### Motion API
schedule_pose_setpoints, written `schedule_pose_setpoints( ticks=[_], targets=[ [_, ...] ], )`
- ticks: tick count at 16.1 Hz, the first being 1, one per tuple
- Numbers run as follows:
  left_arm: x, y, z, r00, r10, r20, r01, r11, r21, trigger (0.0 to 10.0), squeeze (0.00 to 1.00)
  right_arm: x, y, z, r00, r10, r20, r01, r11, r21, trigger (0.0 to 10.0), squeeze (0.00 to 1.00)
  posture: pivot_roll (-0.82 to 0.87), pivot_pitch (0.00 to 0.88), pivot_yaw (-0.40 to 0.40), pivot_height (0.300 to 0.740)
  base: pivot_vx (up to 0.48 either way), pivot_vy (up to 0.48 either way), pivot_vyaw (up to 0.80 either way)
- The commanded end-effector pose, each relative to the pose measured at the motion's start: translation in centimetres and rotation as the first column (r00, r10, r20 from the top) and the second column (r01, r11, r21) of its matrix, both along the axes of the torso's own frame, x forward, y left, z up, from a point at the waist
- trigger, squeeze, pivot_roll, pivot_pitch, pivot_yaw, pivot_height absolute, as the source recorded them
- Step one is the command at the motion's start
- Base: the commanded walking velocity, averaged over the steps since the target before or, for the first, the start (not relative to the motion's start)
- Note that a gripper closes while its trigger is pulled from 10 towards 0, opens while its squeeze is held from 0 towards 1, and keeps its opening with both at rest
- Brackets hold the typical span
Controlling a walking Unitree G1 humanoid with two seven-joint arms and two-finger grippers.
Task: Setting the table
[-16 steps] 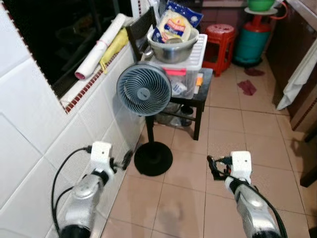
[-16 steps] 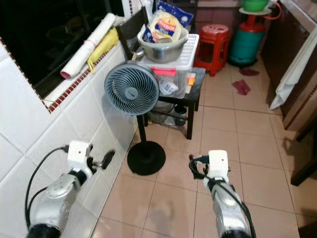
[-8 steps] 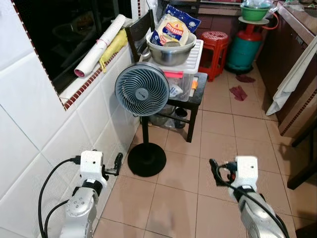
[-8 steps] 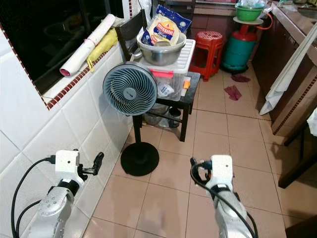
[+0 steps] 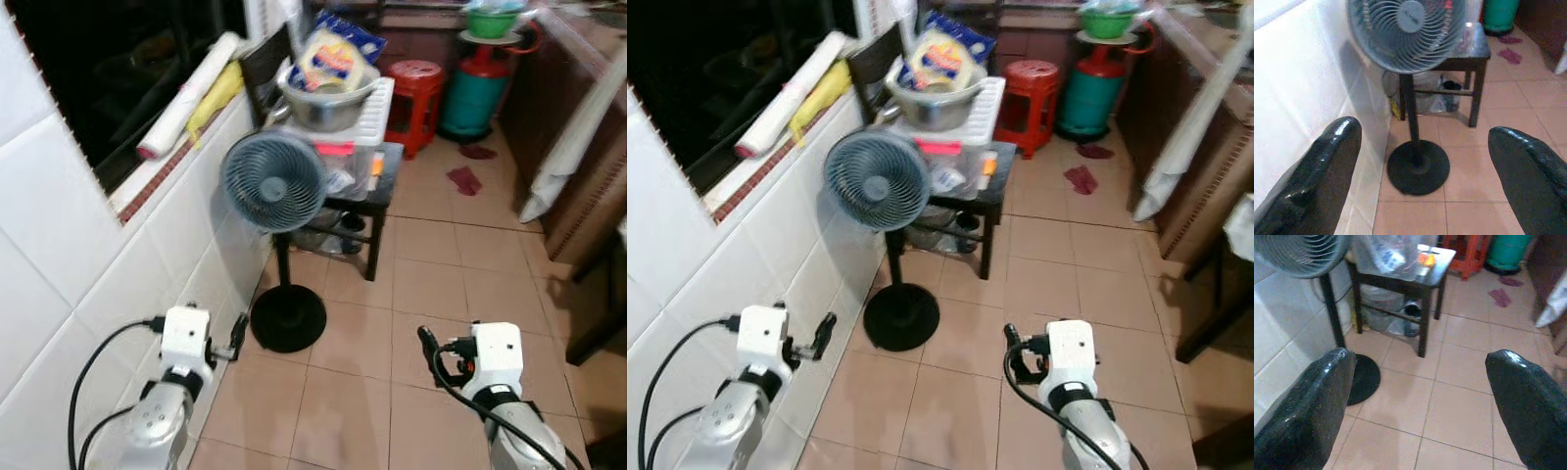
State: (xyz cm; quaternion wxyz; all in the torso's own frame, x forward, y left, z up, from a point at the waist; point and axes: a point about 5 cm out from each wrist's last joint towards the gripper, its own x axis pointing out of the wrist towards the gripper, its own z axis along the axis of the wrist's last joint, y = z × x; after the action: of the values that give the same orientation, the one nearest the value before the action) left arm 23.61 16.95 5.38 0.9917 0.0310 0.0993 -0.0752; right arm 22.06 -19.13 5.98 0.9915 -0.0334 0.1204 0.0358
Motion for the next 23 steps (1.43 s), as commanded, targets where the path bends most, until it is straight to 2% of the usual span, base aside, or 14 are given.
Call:
schedule_pose_setpoints(
  ticks=[1,4,8,10,17,19,23],
  targets=[
    [0.6,0.1,0.3,1.0,0.011,0.006,-0.011,1.0,-0.007,10.0,0.0,0.2,0.0,-0.1,1.0,-0.004,-0.015,0.004,1.0,0.007,10.0,0.0,-0.05,0.0,0.047,0.74,0.0,0.0,-0.78],
    [1.2,-0.1,0.5,1.0,0.029,0.01,-0.029,1.0,-0.006,10.0,0.0,1.0,0.8,0.3,1.0,0.019,-0.009,-0.019,1.0,0.016,10.0,0.0,-0.04,0.0,0.036,0.74,0.0,0.0,-0.78],
    [1.7,0.1,0.2,0.997,0.081,-0.001,-0.081,0.995,-0.053,10.0,0.0,1.6,1.0,0.6,0.999,0.031,-0.007,-0.031,0.999,0.016,10.0,0.0,-0.04,0.0,0.021,0.74,0.0,0.0,-0.77],
    [1.8,0.0,0.3,0.997,0.076,0.015,-0.076,0.997,-0.032,10.0,0.0,1.7,1.0,0.6,0.999,0.033,-0.009,-0.033,0.999,0.017,10.0,0.0,-0.04,0.0,0.023,0.74,0.0,0.0,-0.77],
    [2.4,-0.6,0.2,0.998,0.056,0.008,-0.056,0.997,-0.052,10.0,0.0,1.3,0.5,0.9,1.0,0.015,-0.005,-0.015,1.0,0.015,10.0,0.0,-0.07,0.0,0.026,0.74,0.0,0.0,-0.77],
    [2.5,-0.7,0.3,0.998,0.054,0.012,-0.053,0.997,-0.053,10.0,0.0,1.3,0.5,1.2,1.0,0.016,0.017,-0.016,1.0,0.013,10.0,0.0,-0.08,0.0,0.028,0.74,0.0,0.0,-0.3],
    [2.4,-0.7,0.2,0.999,0.053,0.005,-0.052,0.997,-0.052,10.0,0.0,1.2,0.3,1.0,1.0,-0.004,-0.01,0.004,1.0,0.015,10.0,0.0,-0.08,0.0,0.03,0.74,0.0,0.0,-0.59]
  ],
)
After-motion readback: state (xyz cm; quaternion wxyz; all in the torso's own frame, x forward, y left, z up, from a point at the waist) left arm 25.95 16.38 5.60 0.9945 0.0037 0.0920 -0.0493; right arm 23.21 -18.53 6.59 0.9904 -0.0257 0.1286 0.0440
